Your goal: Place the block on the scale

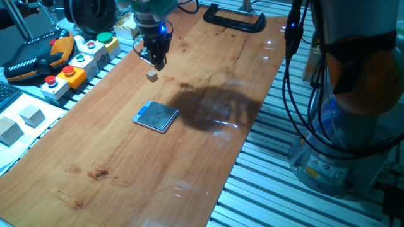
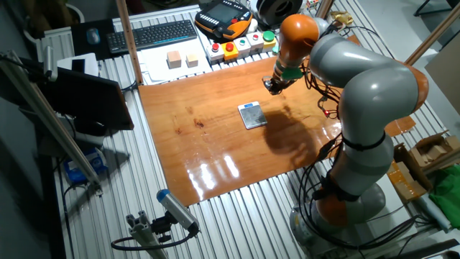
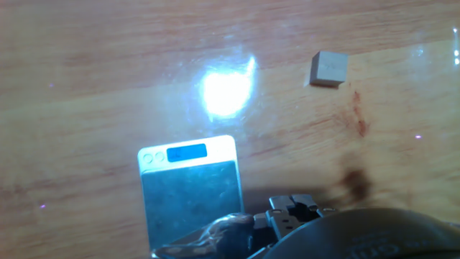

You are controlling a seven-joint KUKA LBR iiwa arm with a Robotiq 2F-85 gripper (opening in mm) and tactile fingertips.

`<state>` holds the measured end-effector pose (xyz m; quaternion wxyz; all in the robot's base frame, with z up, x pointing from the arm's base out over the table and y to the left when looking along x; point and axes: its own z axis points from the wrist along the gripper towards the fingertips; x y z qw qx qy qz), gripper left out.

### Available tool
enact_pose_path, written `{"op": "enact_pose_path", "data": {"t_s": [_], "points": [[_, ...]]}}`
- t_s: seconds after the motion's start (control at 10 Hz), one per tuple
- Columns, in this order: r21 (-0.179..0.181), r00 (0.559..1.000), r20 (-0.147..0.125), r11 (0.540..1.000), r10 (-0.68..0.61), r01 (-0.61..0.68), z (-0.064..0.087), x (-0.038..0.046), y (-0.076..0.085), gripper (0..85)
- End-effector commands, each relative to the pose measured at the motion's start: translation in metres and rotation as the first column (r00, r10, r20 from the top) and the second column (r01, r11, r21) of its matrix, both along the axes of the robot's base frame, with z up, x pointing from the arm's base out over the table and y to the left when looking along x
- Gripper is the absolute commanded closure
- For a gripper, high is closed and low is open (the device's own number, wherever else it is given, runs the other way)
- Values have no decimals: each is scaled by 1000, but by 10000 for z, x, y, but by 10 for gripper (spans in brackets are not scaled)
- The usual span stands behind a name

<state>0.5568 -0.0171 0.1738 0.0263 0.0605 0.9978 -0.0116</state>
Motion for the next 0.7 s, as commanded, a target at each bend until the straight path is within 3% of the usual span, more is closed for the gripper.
{"op": "enact_pose_path", "data": {"t_s": [0.0,0.6], "points": [[11,1000,-1,1000,-7,7,-5,27,-22,843],[-4,998,-46,999,-40,40,-79,58,-64,843]]}}
